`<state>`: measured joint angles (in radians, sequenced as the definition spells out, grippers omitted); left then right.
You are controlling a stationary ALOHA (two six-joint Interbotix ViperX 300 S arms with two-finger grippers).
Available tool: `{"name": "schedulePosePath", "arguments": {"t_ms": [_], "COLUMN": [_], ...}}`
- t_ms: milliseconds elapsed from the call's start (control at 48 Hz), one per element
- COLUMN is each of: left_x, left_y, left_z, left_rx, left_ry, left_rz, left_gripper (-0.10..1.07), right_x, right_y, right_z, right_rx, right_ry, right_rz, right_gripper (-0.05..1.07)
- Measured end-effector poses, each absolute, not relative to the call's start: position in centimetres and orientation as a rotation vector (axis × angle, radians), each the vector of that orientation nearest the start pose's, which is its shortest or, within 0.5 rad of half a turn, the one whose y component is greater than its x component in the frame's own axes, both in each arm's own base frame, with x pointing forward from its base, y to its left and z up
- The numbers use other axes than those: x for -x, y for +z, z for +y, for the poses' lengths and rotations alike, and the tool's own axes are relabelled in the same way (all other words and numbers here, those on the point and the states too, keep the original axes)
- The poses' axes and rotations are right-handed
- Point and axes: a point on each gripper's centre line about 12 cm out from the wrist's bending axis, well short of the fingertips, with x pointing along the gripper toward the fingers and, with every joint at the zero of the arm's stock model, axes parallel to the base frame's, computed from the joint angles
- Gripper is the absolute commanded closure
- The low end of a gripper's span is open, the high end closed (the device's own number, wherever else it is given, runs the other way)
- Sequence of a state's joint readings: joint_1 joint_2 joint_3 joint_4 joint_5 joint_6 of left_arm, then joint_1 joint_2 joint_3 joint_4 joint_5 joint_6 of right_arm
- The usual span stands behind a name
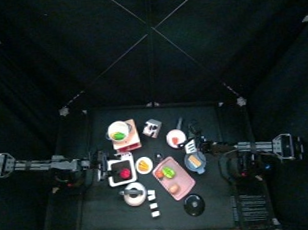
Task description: Grab pot ld
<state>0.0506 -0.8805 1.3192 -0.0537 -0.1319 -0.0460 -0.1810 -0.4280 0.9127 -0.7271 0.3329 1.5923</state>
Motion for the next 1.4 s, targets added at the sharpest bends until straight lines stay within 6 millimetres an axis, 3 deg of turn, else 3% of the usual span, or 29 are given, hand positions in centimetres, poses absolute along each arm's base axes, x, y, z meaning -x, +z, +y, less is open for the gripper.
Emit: {"name": "schedulePosePath", "arguments": {"t_ms": [229, 771, 1104, 1396], "left_x": [-19.3, -20.5, -20.5, -20.4], "left_y": [20.8, 24.8, 24.8, 24.4], "left_z": [1.2, 3.5, 3.5, 3.4], "left_rx": [0.132, 0.287, 0.286, 0.29], "left_ry": [0.082, 0.202, 0.2, 0.2], "left_rz": [0.277, 0.338, 0.356, 0.37], "left_gripper": [0.0, 0.0, 0.0, 0.0], "right_x": [-27.8, -27.2, -27.3, -25.9], "right_y": [21.1, 19.6, 21.2, 20.0], "right_z": [-3.7, -0.8, 7.2, 11.5], "right_rx": [-0.798, -0.83, -0.891, -0.913], "right_ry": [-0.556, -0.499, -0.31, -0.542], "right_rz": [0.561, 0.639, 0.756, 1.004], "right_gripper": [0.08, 0.08, 0.09, 0.09]}}
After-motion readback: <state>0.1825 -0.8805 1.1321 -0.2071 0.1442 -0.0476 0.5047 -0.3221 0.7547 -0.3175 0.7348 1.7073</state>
